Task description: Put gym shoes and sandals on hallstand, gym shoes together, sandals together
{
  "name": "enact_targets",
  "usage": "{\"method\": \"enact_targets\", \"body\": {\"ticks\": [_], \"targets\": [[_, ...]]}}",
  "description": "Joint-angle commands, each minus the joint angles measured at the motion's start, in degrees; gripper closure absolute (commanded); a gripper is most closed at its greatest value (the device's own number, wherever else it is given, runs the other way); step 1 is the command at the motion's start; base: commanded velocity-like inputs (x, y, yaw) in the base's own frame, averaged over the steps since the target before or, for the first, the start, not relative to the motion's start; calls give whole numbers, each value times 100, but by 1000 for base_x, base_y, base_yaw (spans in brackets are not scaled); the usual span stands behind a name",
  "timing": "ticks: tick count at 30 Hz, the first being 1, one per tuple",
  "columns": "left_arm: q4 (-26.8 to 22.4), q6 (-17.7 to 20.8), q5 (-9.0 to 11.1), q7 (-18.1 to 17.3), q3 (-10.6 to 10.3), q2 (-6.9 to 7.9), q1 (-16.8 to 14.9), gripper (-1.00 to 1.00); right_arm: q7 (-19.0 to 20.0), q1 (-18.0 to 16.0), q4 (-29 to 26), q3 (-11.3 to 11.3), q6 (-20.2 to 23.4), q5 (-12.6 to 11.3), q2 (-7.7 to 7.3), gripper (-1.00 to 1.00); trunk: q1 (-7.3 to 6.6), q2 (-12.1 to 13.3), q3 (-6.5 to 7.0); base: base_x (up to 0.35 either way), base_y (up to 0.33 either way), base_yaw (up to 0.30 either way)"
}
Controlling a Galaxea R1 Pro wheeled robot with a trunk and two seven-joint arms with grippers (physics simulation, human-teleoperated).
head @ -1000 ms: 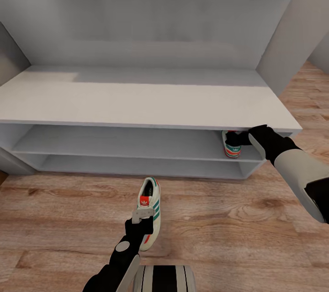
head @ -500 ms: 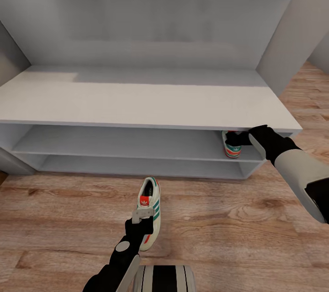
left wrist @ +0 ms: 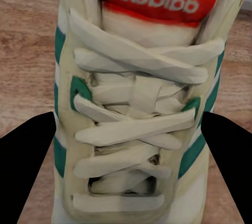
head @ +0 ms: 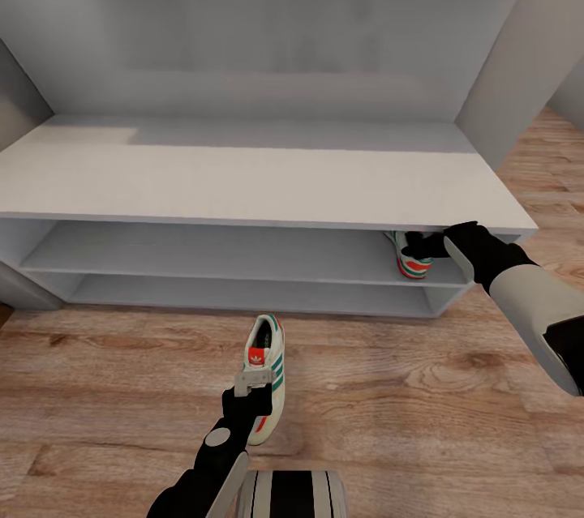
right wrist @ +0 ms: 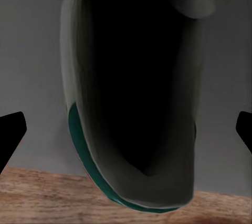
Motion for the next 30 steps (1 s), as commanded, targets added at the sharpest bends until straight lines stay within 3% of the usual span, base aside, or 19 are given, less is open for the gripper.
{"method": "enact_targets", "body": {"ticks": [1,23,30], "targets": [[-1,0,-1,0,0,0,1,100,-43,-139,4,-24,-20,89,-8,-100,193,1,1,0,0,0],[-1,0,-1,0,0,0,1,100,-35,-138,4,-24,-20,89,-44,-100,193,1,1,-1,0,0],[-1,0,-1,0,0,0,1,100,-34,-138,0,-24,-20,89,-46,-100,193,1,1,-146,0,0]]}}
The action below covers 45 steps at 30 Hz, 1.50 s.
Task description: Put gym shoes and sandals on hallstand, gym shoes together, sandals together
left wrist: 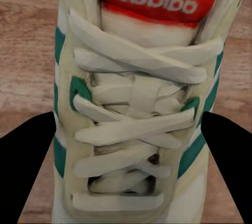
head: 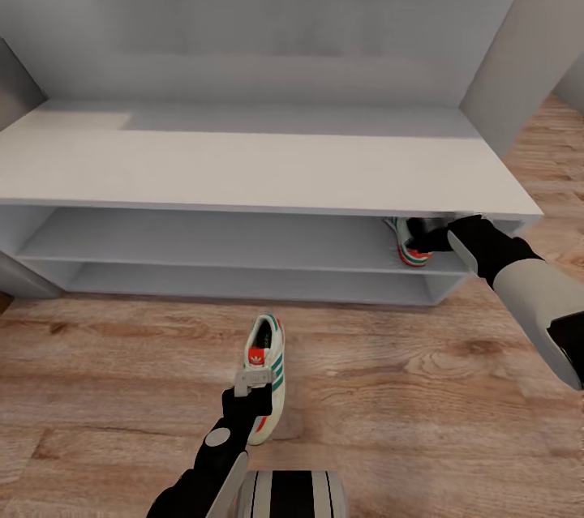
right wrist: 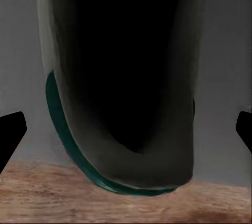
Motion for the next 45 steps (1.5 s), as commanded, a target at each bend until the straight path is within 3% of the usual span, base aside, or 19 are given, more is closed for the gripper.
{"method": "enact_targets", "body": {"ticks": [1,45], "targets": [[0,0,1,0,-1,0,0,100,0,0,-1,0,0,0,0,-100,0,0,0,-220,0,0],[0,0,1,0,-1,0,0,100,9,2,-4,0,0,0,-7,-100,0,0,0,-51,0,0]]}}
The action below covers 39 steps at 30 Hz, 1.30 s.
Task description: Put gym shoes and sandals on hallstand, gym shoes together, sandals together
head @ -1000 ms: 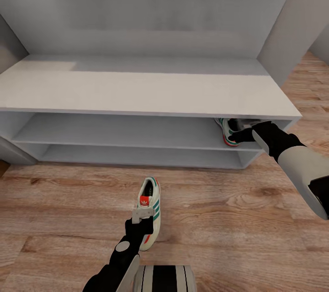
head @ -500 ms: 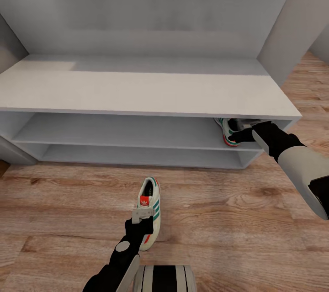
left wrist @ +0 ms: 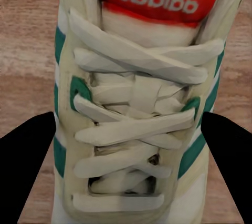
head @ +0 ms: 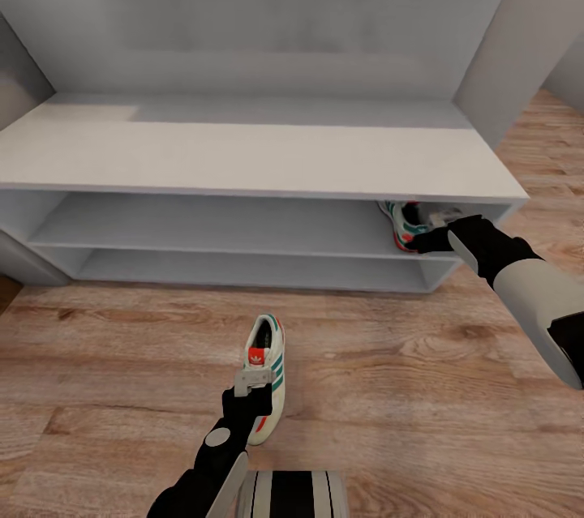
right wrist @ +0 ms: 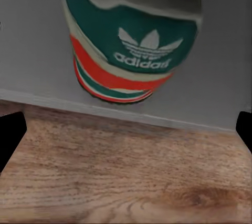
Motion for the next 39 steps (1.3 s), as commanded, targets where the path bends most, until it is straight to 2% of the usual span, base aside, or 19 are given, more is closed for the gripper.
{"method": "enact_targets", "body": {"ticks": [1,39], "targets": [[0,0,-1,0,0,0,0,100,0,0,0,0,0,0,0,-100,0,0,0,-167,0,0],[0,0,-1,0,2,7,0,100,28,61,-8,8,0,0,-27,-100,0,0,0,-19,0,0]]}}
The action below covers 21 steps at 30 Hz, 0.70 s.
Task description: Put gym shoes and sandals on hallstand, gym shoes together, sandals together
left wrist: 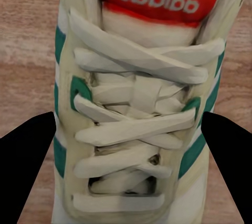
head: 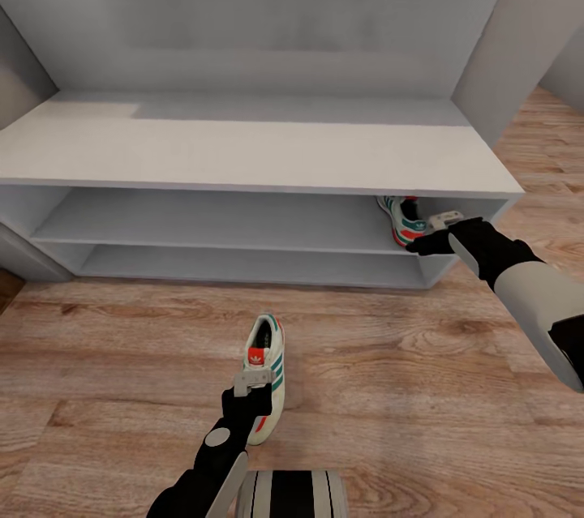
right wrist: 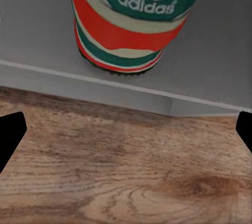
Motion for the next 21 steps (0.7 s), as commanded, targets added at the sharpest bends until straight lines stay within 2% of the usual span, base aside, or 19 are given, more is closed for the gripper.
{"method": "enact_targets", "body": {"ticks": [1,13,18,21], "targets": [[0,0,0,0,0,0,0,100,7,1,0,0,0,0,0,-100,0,0,0,-70,0,0],[-6,3,5,0,14,38,10,100,32,23,-4,0,0,0,1,-100,0,0,0,-160,0,0],[-81,9,8,-7,14,162,53,100,49,33,-13,-1,0,0,2,-100,0,0,0,-38,0,0],[-115,81,8,-16,13,302,66,100,87,33,-16,-3,0,0,0,-100,0,0,0,-15,0,0]]}}
